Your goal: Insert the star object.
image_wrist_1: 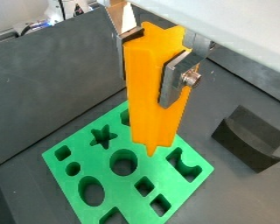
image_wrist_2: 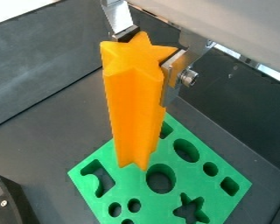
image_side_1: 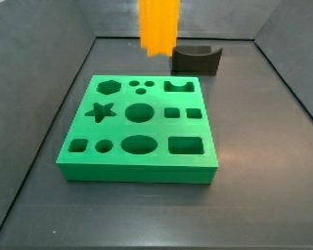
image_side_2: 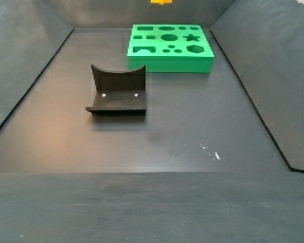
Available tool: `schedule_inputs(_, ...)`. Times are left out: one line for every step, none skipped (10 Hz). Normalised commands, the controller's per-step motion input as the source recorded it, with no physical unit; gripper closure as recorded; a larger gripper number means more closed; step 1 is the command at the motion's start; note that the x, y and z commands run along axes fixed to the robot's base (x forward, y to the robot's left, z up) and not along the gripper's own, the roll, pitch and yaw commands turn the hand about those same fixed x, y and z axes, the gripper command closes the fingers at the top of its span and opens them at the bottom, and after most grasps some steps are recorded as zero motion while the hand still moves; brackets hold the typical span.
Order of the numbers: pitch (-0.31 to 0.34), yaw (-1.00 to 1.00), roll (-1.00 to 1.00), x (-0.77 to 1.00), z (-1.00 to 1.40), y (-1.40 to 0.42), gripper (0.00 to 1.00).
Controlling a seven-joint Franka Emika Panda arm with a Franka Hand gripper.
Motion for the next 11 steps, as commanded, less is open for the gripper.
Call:
schedule_inputs(0.016,-0.07,-0.06,-0.22,-0.66,0.08,1.0)
schedule_inputs(0.097,-0.01,-0.03,-0.38,-0.88,0.13,1.0)
schedule_inputs(0.1,0.0,-0.08,-0.33,-0.91,0.04,1.0)
schedule_inputs(0.076,0.0,-0.07,-0.33,-0.83,0.0,1.0)
schedule_inputs(0.09,0.0,-0.07,-0.29,-0.77,0.0,1.0)
schedule_inputs(0.09,0.0,-0.1,-0.27,-0.67,0.0,1.0)
schedule_inputs(0.053,0.0,-0.16,-0.38,-0.46,0.0,1.0)
schedule_inputs(0.0,-0.04,-0.16,-0.53,-0.23,0.0,1.0)
schedule_inputs(0.0,-0.08,-0.16,-0.53,-0.12,0.0,1.0)
schedule_inputs(0.0,-0.08,-0.15,-0.51,-0.07,0.0,1.0)
schedule_inputs(-0.01,-0.1,-0.14,-0.57,-0.08,-0.01,1.0)
